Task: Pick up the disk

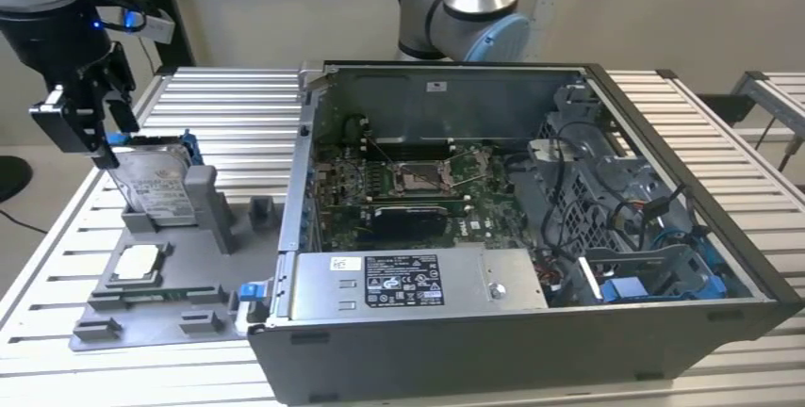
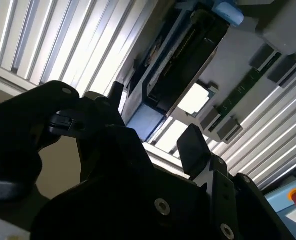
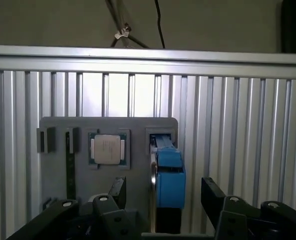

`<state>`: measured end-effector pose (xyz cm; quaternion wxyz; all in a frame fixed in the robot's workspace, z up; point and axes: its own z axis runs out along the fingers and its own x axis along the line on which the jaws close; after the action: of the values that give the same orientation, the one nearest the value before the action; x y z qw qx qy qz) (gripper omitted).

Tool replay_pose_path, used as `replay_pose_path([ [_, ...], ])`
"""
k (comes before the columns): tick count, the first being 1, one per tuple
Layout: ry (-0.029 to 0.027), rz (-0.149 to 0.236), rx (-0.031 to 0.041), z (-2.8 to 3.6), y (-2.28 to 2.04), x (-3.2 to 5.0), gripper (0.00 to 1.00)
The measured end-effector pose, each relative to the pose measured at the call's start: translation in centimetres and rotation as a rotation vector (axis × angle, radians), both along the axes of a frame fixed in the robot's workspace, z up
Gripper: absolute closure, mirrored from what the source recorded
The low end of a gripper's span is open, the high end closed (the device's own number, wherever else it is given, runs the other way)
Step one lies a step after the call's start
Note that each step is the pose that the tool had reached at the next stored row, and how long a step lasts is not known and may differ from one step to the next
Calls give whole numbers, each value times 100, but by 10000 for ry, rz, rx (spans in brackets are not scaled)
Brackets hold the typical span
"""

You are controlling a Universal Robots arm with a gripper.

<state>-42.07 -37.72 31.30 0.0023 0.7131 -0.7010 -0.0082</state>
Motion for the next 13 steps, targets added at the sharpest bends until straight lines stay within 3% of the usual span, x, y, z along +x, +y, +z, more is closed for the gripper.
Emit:
replay_pose_path([
  [13, -5, 0, 15, -235, 39, 0, 0],
])
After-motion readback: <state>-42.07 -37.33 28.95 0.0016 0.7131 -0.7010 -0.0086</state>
